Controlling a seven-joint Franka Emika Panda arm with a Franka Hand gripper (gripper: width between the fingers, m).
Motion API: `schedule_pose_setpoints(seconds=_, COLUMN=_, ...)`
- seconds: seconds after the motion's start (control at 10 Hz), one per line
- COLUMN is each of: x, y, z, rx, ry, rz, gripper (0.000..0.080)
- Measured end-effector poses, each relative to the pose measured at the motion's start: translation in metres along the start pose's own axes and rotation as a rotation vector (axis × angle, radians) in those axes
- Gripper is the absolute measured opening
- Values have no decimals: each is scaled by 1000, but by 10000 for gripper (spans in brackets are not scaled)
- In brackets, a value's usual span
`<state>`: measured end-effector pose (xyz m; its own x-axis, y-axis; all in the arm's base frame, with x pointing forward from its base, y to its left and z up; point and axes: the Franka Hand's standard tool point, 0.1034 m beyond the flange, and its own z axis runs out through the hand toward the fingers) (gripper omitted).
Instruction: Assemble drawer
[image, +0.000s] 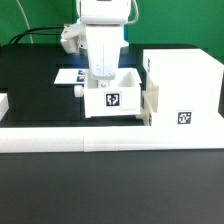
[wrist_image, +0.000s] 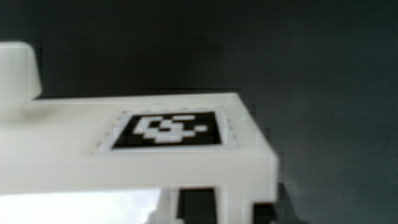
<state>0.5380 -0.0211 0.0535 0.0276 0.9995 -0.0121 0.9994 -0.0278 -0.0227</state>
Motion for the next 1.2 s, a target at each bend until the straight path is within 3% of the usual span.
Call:
schedule_pose_setpoints(seconds=0.4, x=8, y=7, z=-6, rx=-5, ry=1, rz=-4, gripper=42)
schedule_pose_setpoints(seconds=1.2, x=20, y=5, z=-5, rx=-1, ry=1, rz=-21, gripper=42)
